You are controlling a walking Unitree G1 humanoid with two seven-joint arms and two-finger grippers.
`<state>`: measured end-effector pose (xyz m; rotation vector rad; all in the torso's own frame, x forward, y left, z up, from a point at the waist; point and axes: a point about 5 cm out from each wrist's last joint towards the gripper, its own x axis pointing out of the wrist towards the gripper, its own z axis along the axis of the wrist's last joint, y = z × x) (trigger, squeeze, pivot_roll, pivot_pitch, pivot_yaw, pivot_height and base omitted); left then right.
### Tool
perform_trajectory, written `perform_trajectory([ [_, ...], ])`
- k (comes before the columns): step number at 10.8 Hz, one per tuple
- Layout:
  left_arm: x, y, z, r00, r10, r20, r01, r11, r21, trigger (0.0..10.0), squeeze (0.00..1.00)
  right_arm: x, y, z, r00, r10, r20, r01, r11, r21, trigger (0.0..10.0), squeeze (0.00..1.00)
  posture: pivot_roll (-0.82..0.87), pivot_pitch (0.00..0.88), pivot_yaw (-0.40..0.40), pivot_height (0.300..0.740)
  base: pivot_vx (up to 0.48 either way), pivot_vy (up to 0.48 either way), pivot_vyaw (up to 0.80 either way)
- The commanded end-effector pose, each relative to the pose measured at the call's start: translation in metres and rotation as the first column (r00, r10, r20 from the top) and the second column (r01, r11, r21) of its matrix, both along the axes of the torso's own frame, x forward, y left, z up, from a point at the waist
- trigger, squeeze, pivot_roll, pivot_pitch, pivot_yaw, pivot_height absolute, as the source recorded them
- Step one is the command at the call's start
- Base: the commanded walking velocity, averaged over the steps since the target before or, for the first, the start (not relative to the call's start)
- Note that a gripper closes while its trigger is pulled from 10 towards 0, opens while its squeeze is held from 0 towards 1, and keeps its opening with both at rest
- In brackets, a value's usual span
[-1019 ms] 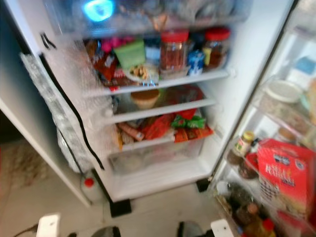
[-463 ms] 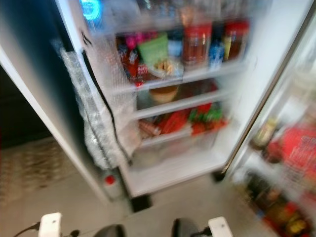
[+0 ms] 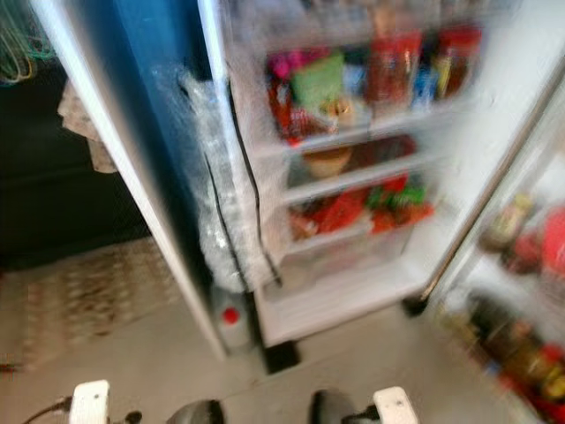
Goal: Restocking fridge
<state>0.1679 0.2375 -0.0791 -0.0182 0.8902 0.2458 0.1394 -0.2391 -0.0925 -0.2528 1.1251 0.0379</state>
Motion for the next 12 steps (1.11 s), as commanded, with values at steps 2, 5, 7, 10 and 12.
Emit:
perform_trajectory([
  [2, -0.0017, 0.0018, -0.0003, 1.0, -0.01, -0.006, 0.01, 1.0, 0.009, 10.0, 0.0, 0.0066, 0.0172, -0.001, 0.999, 0.026, 0.026, -0.028, 0.997, 0.077, 10.0, 0.0, -0.07, 0.0, 0.063, 0.632, 0.0, 0.0, 0.0],
  [5, -0.0001, 0.0, 0.0001, 1.0, -0.013, 0.002, 0.013, 1.0, 0.003, 10.0, 0.0, 0.0058, 0.0176, -0.0014, 0.999, 0.029, 0.018, -0.03, 0.996, 0.082, 10.0, 0.0, -0.07, 0.0, 0.064, 0.692, 0.0, 0.0, 0.0],
  [7, 0.0007, -0.0012, 0.0002, 1.0, -0.022, 0.004, 0.022, 1.0, 0.003, 10.0, 0.0, 0.0054, 0.0176, -0.0015, 0.999, 0.032, 0.016, -0.033, 0.996, 0.083, 10.0, 0.0, -0.07, 0.0, 0.063, 0.732, 0.0, 0.0, 0.0],
  [10, 0.0018, -0.0033, 0.0001, 1.0, -0.027, 0.007, 0.027, 1.0, -0.001, 10.0, 0.0, 0.0048, 0.0178, -0.0018, 0.999, 0.034, 0.015, -0.035, 0.996, 0.084, 10.0, 0.0, -0.07, 0.0, 0.066, 0.74, 0.0, 0.0, 0.0],
  [12, 0.0018, -0.0034, 0.0001, 1.0, -0.03, 0.006, 0.03, 1.0, -0.001, 10.0, 0.0, 0.0046, 0.0183, -0.0019, 0.999, 0.036, 0.015, -0.038, 0.996, 0.087, 10.0, 0.0, -0.08, 0.0, 0.068, 0.74, 0.0, 0.0, 0.0],
])
